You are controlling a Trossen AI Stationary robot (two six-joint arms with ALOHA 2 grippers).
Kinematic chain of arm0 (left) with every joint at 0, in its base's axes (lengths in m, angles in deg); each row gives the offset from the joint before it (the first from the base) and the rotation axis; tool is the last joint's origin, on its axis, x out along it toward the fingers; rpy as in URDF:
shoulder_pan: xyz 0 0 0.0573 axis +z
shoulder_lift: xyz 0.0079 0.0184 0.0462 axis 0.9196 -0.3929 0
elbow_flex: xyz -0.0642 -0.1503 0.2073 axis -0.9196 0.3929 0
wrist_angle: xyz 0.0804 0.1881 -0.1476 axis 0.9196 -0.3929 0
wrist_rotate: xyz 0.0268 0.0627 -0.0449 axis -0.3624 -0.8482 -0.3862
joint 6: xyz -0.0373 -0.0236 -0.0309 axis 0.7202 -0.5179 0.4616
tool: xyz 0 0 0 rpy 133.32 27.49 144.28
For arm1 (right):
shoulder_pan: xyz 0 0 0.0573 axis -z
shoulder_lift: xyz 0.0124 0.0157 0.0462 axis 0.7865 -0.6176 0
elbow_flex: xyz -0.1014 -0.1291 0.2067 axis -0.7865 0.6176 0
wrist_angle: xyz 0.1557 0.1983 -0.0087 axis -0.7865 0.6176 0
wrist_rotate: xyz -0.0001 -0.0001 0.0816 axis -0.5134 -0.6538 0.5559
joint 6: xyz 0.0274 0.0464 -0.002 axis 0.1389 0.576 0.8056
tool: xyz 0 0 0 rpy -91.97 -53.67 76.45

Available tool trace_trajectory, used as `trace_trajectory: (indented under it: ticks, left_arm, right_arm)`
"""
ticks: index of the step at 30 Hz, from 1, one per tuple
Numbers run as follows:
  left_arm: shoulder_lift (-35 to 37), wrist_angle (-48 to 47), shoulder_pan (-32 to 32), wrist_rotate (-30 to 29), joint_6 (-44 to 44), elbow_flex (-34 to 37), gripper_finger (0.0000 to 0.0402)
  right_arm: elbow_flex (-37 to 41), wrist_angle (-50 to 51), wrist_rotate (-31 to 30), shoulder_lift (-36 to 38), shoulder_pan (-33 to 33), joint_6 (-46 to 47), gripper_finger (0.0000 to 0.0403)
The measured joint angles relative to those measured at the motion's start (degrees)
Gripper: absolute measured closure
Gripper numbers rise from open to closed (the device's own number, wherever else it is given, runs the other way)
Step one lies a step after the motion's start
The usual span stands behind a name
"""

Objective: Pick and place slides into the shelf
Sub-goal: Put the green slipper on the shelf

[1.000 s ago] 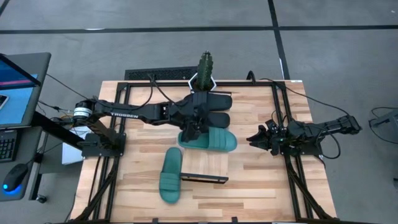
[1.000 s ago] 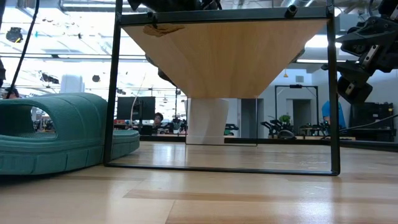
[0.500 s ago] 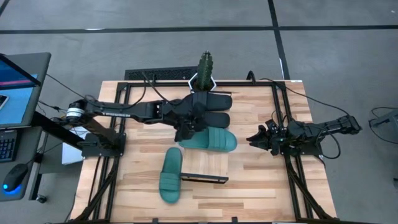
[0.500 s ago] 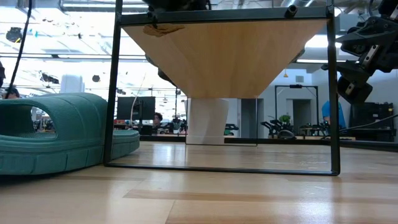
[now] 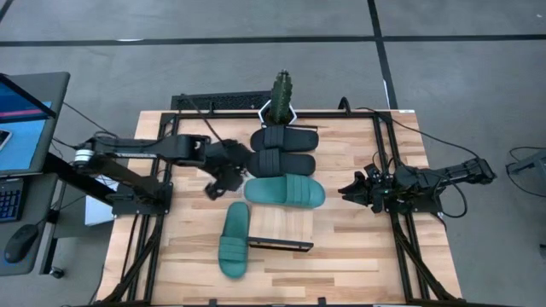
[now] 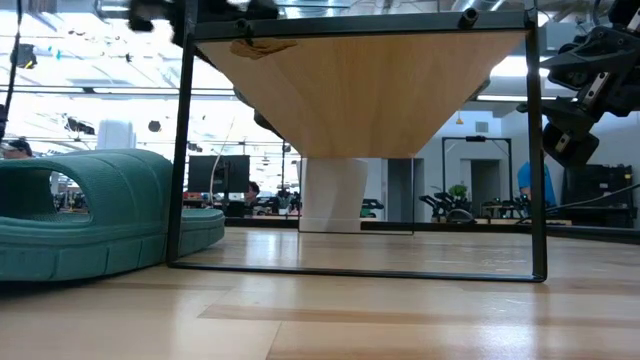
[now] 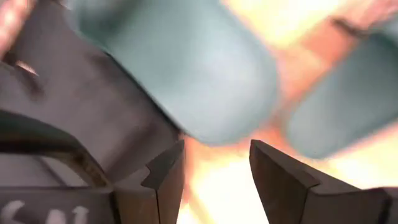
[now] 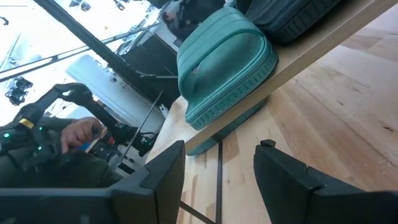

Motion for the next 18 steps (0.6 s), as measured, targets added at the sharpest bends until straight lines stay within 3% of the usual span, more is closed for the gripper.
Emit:
trace_trajectory:
  ticks: [8,18]
  left_arm:
    - [6.5,-11.9,-2.4,6.5,17.2,0.0,0.0235]
    - [6.5,-17.6,-3.6,4.9,34.1,0.2,0.0235]
  right_arm:
    - [0.0,0.0,0.0,0.0,0.0,0.0,0.0225]
    - [0.0,0.0,0.0,-0.1,0.0,0.0,0.0225]
